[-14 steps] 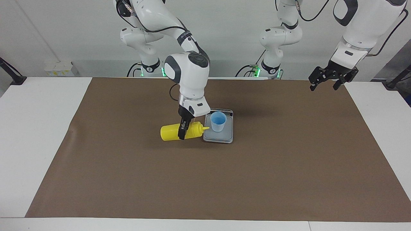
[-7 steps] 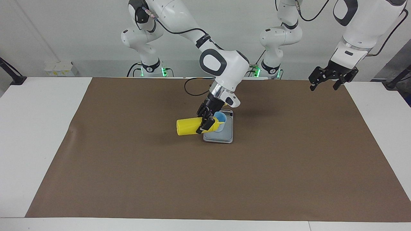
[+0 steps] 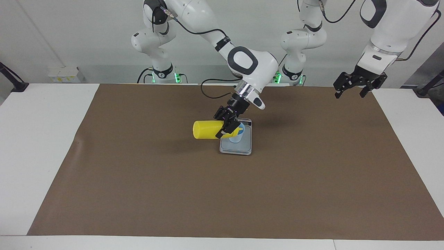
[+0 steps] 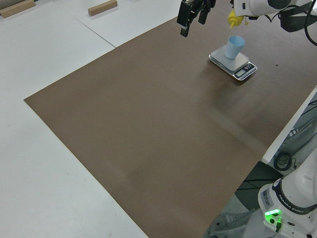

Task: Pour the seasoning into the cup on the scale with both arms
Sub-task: 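Tilt the bottle nozzle down over the blue cup to pour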

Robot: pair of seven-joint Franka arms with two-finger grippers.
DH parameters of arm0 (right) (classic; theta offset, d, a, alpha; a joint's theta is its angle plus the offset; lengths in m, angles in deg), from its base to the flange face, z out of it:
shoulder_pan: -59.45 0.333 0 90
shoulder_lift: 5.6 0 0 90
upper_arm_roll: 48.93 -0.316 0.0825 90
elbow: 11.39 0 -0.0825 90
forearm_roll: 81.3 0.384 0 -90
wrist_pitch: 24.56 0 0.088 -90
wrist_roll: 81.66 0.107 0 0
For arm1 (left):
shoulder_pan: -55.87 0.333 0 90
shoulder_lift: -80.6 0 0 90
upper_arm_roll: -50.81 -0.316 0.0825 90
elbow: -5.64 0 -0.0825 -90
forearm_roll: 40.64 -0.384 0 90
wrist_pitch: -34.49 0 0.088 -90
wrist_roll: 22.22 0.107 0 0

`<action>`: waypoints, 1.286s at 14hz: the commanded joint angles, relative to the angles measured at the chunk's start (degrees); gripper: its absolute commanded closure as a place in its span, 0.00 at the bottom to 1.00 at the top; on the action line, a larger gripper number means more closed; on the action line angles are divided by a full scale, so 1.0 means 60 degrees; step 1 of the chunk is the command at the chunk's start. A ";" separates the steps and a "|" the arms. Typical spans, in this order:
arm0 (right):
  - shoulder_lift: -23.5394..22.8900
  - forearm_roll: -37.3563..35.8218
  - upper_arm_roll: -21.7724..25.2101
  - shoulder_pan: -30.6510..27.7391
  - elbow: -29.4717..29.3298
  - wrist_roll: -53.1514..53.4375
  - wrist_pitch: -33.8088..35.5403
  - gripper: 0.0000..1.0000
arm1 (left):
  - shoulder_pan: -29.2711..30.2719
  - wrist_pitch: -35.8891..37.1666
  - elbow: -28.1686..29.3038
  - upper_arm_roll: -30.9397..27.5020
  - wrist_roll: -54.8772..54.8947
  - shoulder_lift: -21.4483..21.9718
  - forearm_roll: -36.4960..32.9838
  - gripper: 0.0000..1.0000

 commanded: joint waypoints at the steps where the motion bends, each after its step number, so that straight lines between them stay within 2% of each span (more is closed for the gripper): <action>1: 0.0576 -0.0612 -0.0001 0.0219 0.1119 0.0548 0.0239 1.00 | 0.0085 0.0102 0.0120 0.0030 -0.0089 0.0131 -0.0042 0.00; 5: 0.1133 -0.1417 -0.0015 0.0380 0.2468 0.1957 0.0079 1.00 | 0.0085 0.0102 0.0120 0.0030 -0.0089 0.0131 -0.0028 0.00; 10: 0.1164 -0.1447 -0.0030 0.0365 0.2690 0.2018 -0.0229 1.00 | 0.0085 0.0102 0.0120 0.0030 -0.0089 0.0131 -0.0028 0.00; 16: 0.1149 -0.1243 -0.0045 0.0190 0.2412 0.1945 -0.0552 1.00 | 0.0085 0.0102 0.0120 0.0030 -0.0089 0.0131 -0.0043 0.00; 18: 0.1294 -0.0558 -0.0045 0.0059 0.2397 0.1988 -0.0581 1.00 | 0.0085 0.0102 0.0120 0.0030 -0.0089 0.0131 -0.0042 0.00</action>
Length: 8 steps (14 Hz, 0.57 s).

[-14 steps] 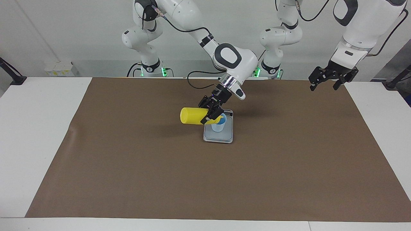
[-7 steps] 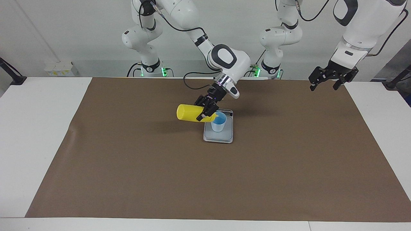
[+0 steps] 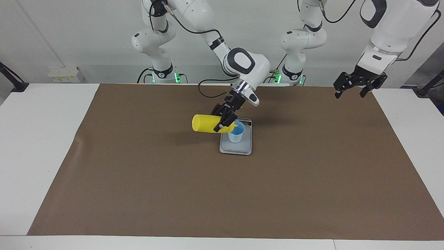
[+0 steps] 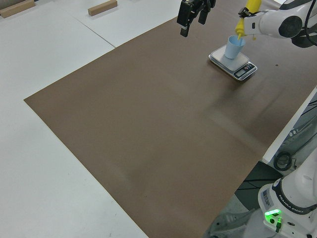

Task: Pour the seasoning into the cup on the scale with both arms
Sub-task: 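Tilt the bottle nozzle down over the blue cup to pour, then turn the bottle upright and carry it back to its spot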

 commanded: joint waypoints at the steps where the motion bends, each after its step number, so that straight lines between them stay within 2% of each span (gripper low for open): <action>1: 0.0571 0.0891 -0.0055 -0.0474 0.0104 0.0014 -0.0306 1.00 | 0.0085 0.0100 0.0120 0.0031 -0.0087 0.0131 -0.0043 0.00; 4: 0.1303 0.2894 -0.0055 -0.1702 0.0119 -0.0702 -0.1244 1.00 | 0.0085 0.0100 0.0120 0.0031 -0.0087 0.0131 -0.0042 0.00; 8: 0.1773 0.5549 -0.0055 -0.3139 0.0134 -0.1083 -0.1363 1.00 | 0.0085 0.0100 0.0120 0.0031 -0.0087 0.0131 -0.0042 0.00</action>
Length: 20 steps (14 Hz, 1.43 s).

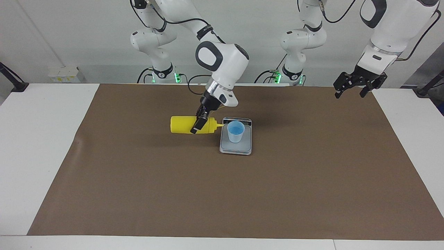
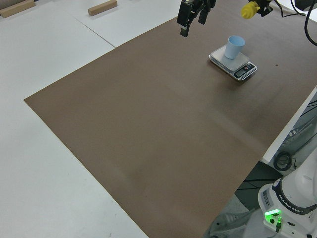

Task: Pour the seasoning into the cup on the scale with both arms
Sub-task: 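Turn the bottle upright and carry it back to its spot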

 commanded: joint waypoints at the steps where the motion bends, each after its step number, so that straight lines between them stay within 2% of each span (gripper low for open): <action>1: 0.0302 0.1467 -0.0114 -0.0894 0.0162 -0.0552 -0.0172 1.00 | 0.0085 0.0098 0.0120 0.0033 -0.0086 0.0131 -0.0043 0.00; 3: 0.0360 0.3398 -0.0114 -0.1685 0.0162 -0.0962 -0.0274 1.00 | 0.0085 0.0098 0.0120 0.0033 -0.0086 0.0131 -0.0028 0.00; 7: 0.0273 0.6520 -0.0114 -0.3048 0.0425 -0.2574 -0.1619 1.00 | 0.0085 0.0098 0.0120 0.0033 -0.0086 0.0131 -0.0043 0.00; 10: 0.0360 0.8848 -0.0114 -0.3635 0.1403 -0.3714 -0.3519 1.00 | 0.0085 0.0098 0.0120 0.0033 -0.0086 0.0131 -0.0028 0.00; 12: 0.0506 1.0562 -0.0114 -0.3885 0.2020 -0.4958 -0.4373 1.00 | 0.0085 0.0113 0.0120 0.0033 -0.0086 0.0131 -0.0043 0.00; 15: 0.0682 1.2643 -0.0114 -0.4353 0.2768 -0.6832 -0.4990 1.00 | 0.0085 0.0113 0.0120 0.0033 -0.0086 0.0131 -0.0042 0.00; 19: 0.0682 1.6188 -0.0100 -0.4866 0.3617 -1.0215 -0.5270 1.00 | 0.0085 0.0113 0.0120 0.0033 -0.0086 0.0131 -0.0043 0.00; 20: 0.0682 1.6717 -0.0100 -0.5013 0.3764 -1.0788 -0.5270 0.95 | 0.0085 0.0098 0.0120 0.0033 -0.0086 0.0131 -0.0028 0.00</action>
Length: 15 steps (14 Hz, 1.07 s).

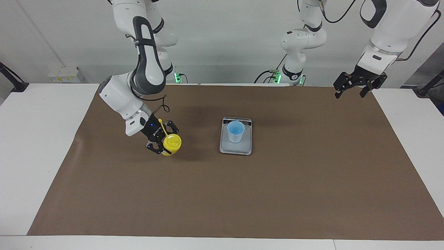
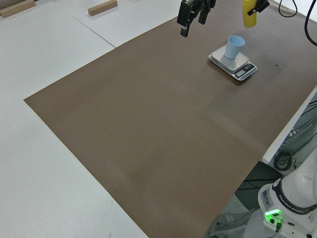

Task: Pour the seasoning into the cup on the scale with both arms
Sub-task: 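Turn the bottle upright and carry it back to its spot, then lower the bottle onto the table and open the right gripper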

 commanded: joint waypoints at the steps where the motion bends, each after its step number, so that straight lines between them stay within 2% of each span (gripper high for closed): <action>1: 0.0408 0.1459 -0.0129 -0.0393 0.0730 -0.1471 -0.0147 0.87 | 0.0100 0.0092 0.0120 0.0033 -0.0086 0.0131 -0.0042 0.00; 3: 0.0408 0.2250 -0.0129 -0.0437 0.0979 -0.2102 -0.0147 0.78 | 0.0085 0.0107 0.0120 0.0033 -0.0086 0.0131 -0.0028 0.00; 7: 0.0422 0.2518 -0.0115 -0.0525 0.1068 -0.2281 -0.0147 0.42 | 0.0085 0.0093 0.0120 0.0033 -0.0086 0.0131 -0.0028 0.00; 8: 0.0422 0.2518 -0.0115 -0.0525 0.1068 -0.2295 -0.0132 0.12 | 0.0100 0.0107 0.0120 0.0033 -0.0086 0.0131 -0.0028 0.00; 9: 0.0422 0.2518 -0.0115 -0.0540 0.1068 -0.2339 -0.0132 0.00 | 0.0085 0.0093 0.0120 0.0033 -0.0086 0.0131 -0.0042 0.00; 15: 0.0466 0.2503 -0.0100 -0.0905 0.1053 -0.2413 0.0175 0.00 | 0.0100 0.0093 0.0120 0.0033 -0.0086 0.0131 -0.0043 0.00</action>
